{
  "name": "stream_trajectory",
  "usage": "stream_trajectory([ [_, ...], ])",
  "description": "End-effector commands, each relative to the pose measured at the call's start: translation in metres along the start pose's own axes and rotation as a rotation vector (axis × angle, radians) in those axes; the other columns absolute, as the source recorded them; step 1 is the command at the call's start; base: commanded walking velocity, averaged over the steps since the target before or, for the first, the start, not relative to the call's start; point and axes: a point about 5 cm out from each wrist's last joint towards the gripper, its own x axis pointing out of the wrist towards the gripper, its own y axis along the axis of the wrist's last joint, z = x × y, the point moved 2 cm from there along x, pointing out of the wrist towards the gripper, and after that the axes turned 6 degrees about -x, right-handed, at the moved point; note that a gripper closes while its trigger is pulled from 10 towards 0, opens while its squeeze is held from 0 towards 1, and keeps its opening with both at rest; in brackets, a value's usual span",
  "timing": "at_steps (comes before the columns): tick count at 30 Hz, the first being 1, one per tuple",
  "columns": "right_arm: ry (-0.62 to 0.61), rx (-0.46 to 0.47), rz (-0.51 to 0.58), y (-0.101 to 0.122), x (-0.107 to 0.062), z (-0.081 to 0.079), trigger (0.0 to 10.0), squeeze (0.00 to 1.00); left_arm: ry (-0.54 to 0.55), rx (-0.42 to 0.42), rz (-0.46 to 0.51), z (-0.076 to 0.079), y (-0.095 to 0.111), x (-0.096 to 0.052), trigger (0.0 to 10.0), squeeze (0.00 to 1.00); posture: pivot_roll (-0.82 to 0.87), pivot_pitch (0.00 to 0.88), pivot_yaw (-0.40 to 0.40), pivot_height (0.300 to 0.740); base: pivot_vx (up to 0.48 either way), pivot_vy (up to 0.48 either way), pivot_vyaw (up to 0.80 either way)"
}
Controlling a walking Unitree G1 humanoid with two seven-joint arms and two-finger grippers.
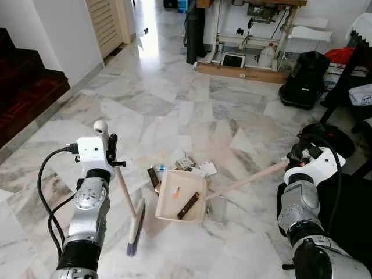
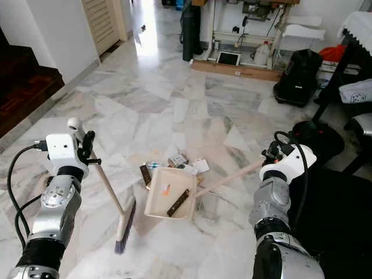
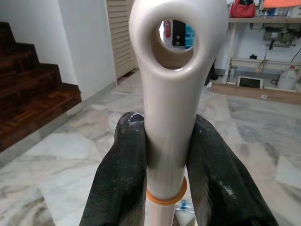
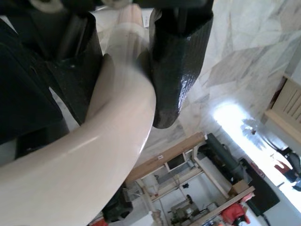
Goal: Sweep floor
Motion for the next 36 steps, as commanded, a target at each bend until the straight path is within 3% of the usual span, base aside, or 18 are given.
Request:
stream_trajectory([
  [1,0.010,0.007,0.066,0.017,0.005,-0.005,10.0,0.00,0.001,0.017,0.031,0.002,0.004,0.000,10.0,0.00,0.00,0.000,-0.006,0.740,0.000,0.000,0.00],
  [4,0.008,0.001,0.067,0.015,0.004,-0.003,10.0,0.00,0.004,0.017,0.028,0.002,0.003,-0.002,10.0,0.00,0.00,0.000,-0.008,0.740,0.000,0.000,0.00],
  [36,0.080,0.003,0.047,0.012,0.003,-0.014,10.0,0.00,-0.003,0.017,0.035,0.007,0.004,0.001,10.0,0.00,0.01,0.000,-0.014,0.740,0.000,0.000,0.80],
])
